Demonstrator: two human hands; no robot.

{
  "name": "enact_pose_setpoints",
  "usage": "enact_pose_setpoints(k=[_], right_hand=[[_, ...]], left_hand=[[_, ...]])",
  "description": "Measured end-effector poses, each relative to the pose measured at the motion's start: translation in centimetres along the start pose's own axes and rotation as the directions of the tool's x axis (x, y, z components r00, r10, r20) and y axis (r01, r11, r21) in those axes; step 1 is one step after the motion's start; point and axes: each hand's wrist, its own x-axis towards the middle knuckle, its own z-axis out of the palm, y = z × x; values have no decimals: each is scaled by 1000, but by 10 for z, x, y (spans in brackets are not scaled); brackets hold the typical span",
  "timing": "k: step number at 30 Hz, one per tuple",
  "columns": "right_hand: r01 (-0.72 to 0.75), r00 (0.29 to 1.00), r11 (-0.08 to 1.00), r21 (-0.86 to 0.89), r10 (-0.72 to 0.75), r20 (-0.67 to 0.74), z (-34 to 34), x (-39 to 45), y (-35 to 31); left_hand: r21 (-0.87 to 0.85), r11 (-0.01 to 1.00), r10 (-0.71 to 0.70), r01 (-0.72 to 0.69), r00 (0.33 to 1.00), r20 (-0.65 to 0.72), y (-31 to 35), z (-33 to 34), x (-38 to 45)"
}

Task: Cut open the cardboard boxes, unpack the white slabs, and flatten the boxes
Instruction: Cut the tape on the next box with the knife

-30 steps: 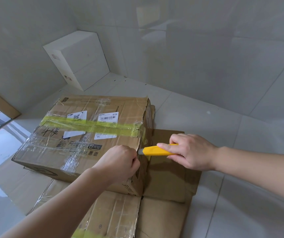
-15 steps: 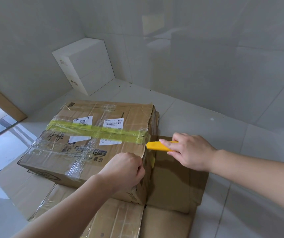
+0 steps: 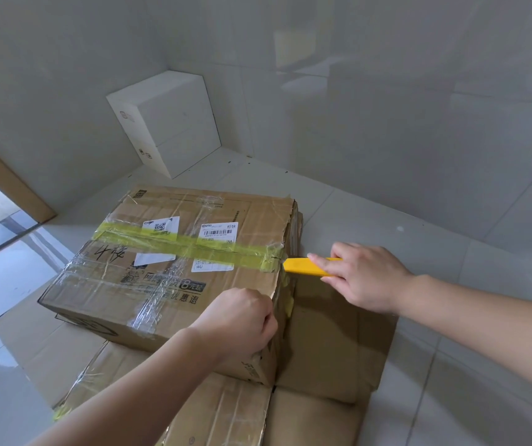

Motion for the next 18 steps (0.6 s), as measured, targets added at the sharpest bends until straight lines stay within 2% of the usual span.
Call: enact_pose_setpoints(k=[4,11,15,18], right_hand=[[-27,1000,999,17,27,9,2,15,-10],[-140,990,989,-39,140,5,-8,12,22],[-211,974,969,-131,220,54,-21,16,37],[-267,964,961,-68,266,-16,-31,23,37]], left_hand=[[-1,1000,6,-6,1000,2,1,-2,-1],[27,999,34,-34,999,18,9,0,-3],[34,997,64,-64,998,4,13,-1,0],[48,998,49,-50,999,20,13,-1,0]])
